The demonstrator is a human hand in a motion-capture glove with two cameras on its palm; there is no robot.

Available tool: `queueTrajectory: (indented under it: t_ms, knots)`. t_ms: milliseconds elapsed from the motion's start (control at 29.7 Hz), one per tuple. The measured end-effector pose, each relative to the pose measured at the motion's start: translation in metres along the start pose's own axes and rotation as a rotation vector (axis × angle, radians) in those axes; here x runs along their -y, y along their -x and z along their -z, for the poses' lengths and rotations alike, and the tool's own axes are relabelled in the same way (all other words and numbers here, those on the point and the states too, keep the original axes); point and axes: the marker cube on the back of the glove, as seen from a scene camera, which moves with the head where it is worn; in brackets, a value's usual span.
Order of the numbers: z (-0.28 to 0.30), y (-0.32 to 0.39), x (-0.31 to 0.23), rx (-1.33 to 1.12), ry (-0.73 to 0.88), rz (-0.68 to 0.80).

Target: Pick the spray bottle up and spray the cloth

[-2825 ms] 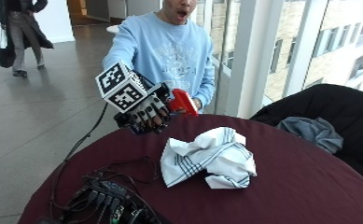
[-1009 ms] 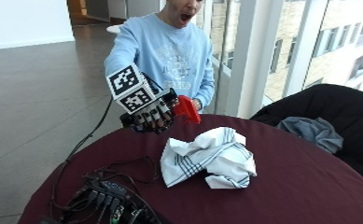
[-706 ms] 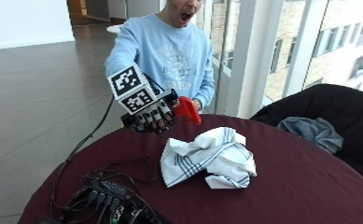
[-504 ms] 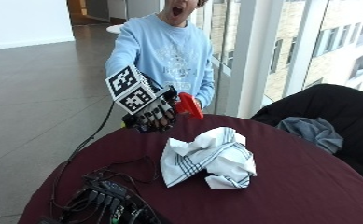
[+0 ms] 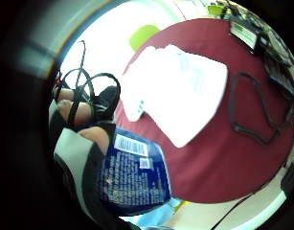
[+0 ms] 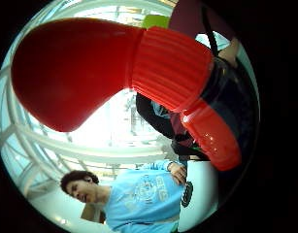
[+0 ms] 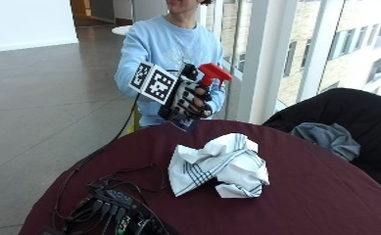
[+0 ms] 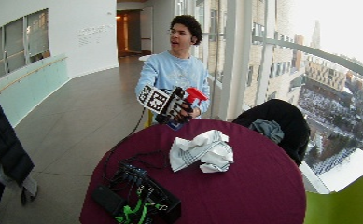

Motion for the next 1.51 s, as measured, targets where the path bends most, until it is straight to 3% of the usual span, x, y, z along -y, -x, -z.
queueTrajectory:
  t_ms: [404, 774, 1244, 1513]
  knots:
    - [-0.13, 0.07, 0.017, 0.205, -0.02, 0.253]
    - [-0.252, 0.092, 0.045, 0.293, -0.049, 0.306]
    - [-0.269, 0.066, 0.053, 0.257, -0.081, 0.309]
    - [-0.234, 0.065, 0.029, 0.219, -0.056, 0.362]
